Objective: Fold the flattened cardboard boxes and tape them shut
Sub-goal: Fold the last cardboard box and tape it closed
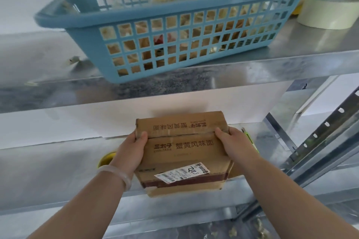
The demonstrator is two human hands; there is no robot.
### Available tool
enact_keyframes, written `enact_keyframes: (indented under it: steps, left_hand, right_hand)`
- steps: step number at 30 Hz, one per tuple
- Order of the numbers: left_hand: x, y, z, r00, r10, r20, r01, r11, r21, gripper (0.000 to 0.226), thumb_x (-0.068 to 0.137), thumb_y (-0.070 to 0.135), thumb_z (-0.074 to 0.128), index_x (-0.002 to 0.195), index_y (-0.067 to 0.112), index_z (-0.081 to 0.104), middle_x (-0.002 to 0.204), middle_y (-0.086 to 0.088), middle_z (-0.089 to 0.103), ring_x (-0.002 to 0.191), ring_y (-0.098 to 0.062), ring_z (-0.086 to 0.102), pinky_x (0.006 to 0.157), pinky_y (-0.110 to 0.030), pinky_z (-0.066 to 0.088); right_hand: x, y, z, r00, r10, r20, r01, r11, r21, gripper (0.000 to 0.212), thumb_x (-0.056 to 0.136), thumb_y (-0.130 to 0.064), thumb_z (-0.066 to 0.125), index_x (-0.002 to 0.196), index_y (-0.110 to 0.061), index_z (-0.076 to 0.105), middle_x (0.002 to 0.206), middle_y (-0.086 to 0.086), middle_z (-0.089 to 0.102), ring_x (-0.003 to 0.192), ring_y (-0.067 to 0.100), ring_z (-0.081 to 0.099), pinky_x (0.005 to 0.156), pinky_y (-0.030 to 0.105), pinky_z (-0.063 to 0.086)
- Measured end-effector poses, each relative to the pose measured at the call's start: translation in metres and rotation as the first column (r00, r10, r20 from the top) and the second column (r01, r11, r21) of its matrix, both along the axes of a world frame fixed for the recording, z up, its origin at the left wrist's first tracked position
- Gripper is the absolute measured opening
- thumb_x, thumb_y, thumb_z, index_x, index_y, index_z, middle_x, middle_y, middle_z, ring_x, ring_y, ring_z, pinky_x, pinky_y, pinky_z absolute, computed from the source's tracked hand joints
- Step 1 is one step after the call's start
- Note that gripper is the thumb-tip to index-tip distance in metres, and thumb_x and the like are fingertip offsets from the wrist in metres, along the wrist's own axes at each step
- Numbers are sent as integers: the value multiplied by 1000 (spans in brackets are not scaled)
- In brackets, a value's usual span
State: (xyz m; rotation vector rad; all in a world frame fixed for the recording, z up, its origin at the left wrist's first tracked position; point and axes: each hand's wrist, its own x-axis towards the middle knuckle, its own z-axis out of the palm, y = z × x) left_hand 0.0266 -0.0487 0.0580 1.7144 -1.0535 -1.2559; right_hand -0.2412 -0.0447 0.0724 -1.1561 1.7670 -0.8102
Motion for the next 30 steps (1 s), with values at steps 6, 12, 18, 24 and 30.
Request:
enact_keyframes:
  steps: [6,12,18,24,30]
  left_hand:
    - [-1,18,6,986,43,-163,-51,997,-49,25,101,45,40,115,48,61,91,11,75,81,-10,72,65,-29,58]
    - [19,60,8,955,84,-285,-145,969,-198,45,78,60,56,120,43,59,105,12,71,93,-9,69,83,-39,56]
    - [34,75,7,978,-21,-210,-51,942,-331,54,82,25,67,129,42,46,118,5,59,93,-5,66,76,-30,56]
    - [52,80,-15,993,-98,-73,73,957,-280,48,66,23,81,105,27,53,110,-4,63,94,-18,67,70,-27,56]
    - [51,64,0,905,-363,221,411,880,-239,57,68,41,82,117,47,54,119,14,62,114,-4,57,92,-28,51]
  right_hand:
    - [5,23,9,984,-44,175,47,999,-13,27,97,-45,51,116,-31,64,104,-7,71,99,18,66,91,43,53]
    - [12,70,50,995,95,-20,-97,949,-300,46,87,-49,60,125,-69,43,110,-41,58,100,-17,56,77,12,43]
    - [30,87,89,989,48,-138,-114,843,-526,45,74,-61,63,115,-69,47,110,-49,53,103,-25,49,78,7,41]
    - [44,89,93,940,32,-339,-248,746,-618,41,80,-68,55,119,-72,46,141,-46,33,129,-22,30,101,0,27]
    - [55,81,83,919,26,-394,-273,763,-586,47,82,-62,50,123,-43,65,137,-24,47,134,7,38,111,47,37]
